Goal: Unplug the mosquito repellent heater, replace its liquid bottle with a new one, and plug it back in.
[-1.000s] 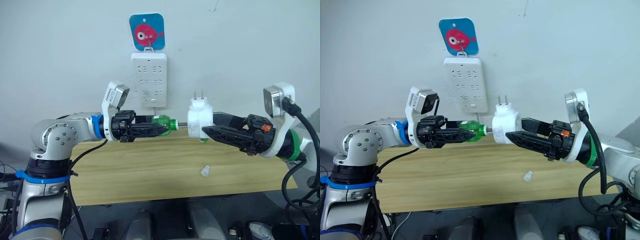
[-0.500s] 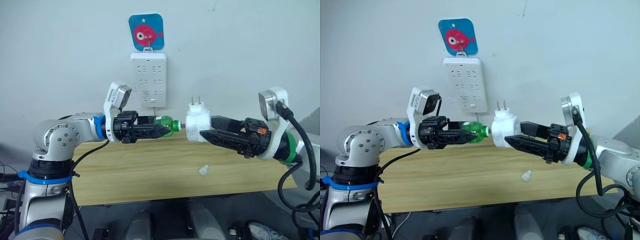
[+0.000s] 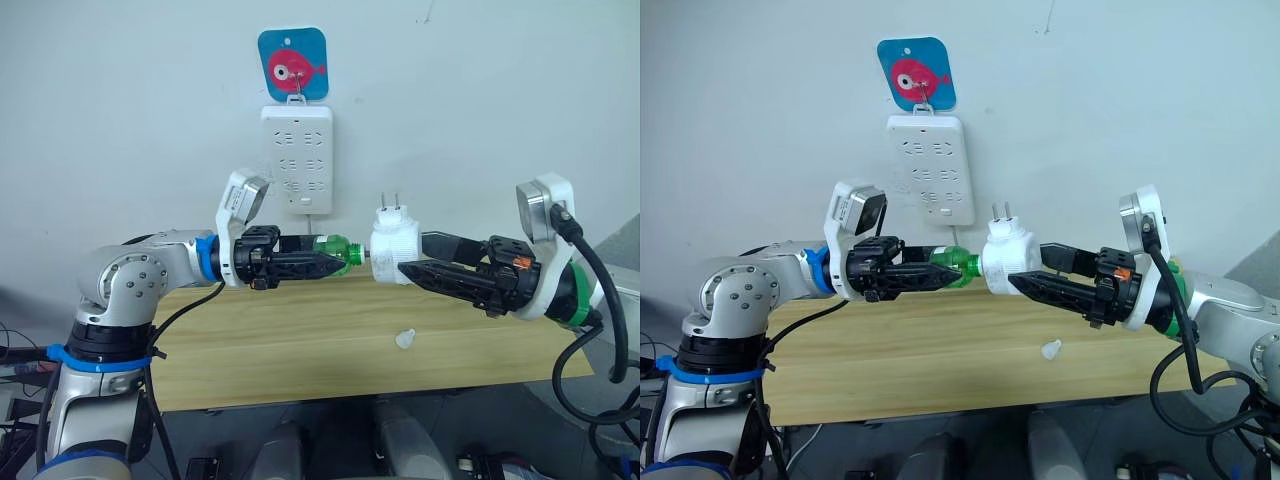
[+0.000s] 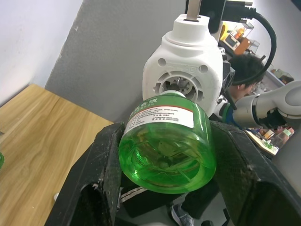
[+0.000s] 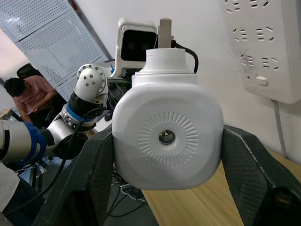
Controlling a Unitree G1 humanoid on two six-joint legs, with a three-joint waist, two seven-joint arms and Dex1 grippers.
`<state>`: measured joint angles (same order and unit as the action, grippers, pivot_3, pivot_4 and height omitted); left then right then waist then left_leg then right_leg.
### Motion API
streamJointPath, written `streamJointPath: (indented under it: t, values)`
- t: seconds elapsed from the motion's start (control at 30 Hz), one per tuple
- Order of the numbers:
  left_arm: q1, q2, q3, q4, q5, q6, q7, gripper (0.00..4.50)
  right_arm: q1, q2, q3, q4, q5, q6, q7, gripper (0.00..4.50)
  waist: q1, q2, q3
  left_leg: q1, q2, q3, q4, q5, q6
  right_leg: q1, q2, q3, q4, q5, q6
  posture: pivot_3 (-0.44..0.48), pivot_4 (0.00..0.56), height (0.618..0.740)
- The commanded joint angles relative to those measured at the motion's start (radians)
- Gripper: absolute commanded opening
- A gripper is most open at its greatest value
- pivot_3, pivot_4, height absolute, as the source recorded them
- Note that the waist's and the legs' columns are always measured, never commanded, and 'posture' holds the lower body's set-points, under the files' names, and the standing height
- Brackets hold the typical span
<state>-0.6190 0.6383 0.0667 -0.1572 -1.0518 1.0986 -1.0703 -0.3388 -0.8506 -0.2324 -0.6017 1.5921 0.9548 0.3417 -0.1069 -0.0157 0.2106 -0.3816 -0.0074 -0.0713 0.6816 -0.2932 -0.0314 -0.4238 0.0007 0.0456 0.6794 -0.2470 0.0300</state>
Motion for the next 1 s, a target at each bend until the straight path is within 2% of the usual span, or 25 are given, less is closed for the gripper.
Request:
streamJointPath:
  t: [0.03, 0.53, 0.77, 1.0]
  values:
    - [-0.014, -0.009, 0.001, -0.041, -0.027, -0.005, -0.019, 2.39, -0.006, -0.005, 0.027, -0.062, 0.004, -0.016, 0.018, 2.9, 0.0, 0.0, 0.0, 0.0, 0.0, 0.0, 0.0, 0.0, 0.0, 0.0, 0.0, 0.0, 0.0, 0.0, 0.0, -0.167, 0.126, 0.74]
    - [-0.016, -0.011, 0.038, -0.037, -0.088, 0.066, -0.003, 2.39, 0.026, -0.011, 0.039, -0.049, -0.075, -0.035, 0.055, 2.9, 0.0, -0.001, -0.001, 0.0, 0.0, -0.001, 0.0, 0.0, 0.0, 0.0, 0.0, 0.0, 0.0, 0.0, 0.0, -0.161, 0.124, 0.74]
    - [0.013, -0.004, -0.007, -0.069, -0.024, 0.015, -0.024, 2.39, 0.015, -0.007, 0.053, -0.066, -0.051, -0.04, 0.044, 2.9, 0.0, -0.001, -0.002, 0.0, 0.0, -0.001, 0.0, 0.0, 0.0, 0.0, 0.0, 0.0, 0.001, 0.0, 0.0, -0.164, 0.12, 0.74]
    - [0.024, -0.046, -0.023, -0.086, -0.013, -0.013, -0.012, 2.39, -0.004, 0.015, 0.097, -0.085, -0.039, -0.043, 0.0, 2.9, 0.0, -0.002, -0.004, 0.0, 0.0, 0.0, 0.001, 0.0, 0.0, 0.0, 0.0, 0.0, 0.001, 0.0, 0.0, -0.164, 0.12, 0.74]
